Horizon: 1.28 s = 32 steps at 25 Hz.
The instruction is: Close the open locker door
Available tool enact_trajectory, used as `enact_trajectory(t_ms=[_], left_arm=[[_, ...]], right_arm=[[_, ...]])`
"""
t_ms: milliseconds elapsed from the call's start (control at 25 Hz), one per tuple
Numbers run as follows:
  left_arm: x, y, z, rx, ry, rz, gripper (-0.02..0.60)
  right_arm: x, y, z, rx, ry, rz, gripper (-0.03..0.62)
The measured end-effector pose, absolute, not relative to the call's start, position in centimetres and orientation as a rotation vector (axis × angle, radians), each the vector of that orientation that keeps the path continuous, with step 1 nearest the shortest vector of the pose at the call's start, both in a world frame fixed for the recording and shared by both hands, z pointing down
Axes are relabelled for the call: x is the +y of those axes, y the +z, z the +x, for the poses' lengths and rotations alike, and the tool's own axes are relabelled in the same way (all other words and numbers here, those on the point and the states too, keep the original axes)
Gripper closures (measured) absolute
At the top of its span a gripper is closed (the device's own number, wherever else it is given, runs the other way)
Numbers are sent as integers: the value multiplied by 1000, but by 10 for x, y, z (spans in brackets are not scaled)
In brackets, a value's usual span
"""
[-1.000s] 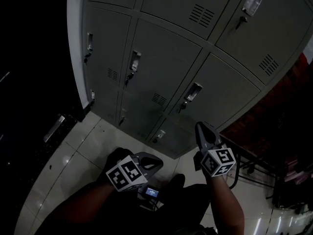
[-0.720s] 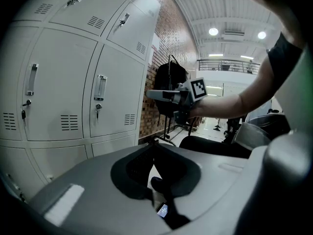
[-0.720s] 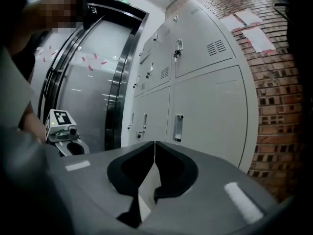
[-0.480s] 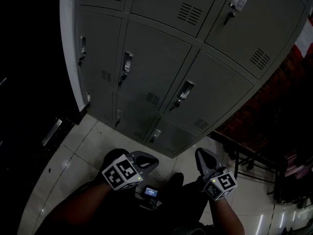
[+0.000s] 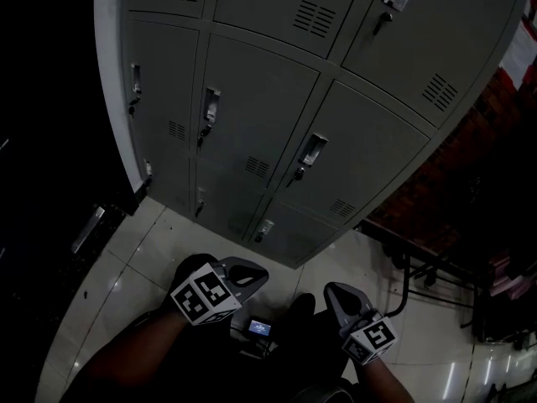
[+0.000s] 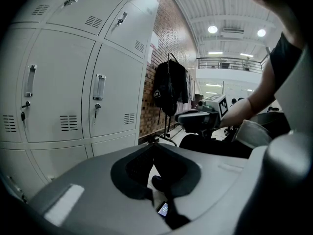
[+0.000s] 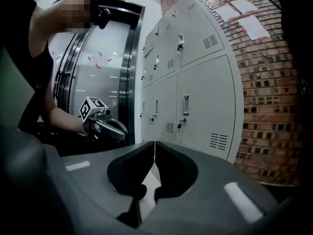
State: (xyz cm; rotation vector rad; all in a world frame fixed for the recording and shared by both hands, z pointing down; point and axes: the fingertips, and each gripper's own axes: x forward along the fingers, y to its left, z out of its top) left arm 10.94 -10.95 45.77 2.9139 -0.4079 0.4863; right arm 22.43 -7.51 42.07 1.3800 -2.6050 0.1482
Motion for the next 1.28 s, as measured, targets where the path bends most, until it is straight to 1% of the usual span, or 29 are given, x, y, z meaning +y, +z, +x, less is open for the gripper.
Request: enact_trajectory(t_ms=[360,600,1280], left_arm=[[-109,458,110,-407,497,2917,569],[-108,458,110,-405,504,2919,569],[-109,459,110,-408,506,2917,569]], right_arm=[[-59,433,242,-2612,213,1425,586],[-59,425,235,-2710,278,1411,592],[-61,430,234,-2694,312,1390,592]])
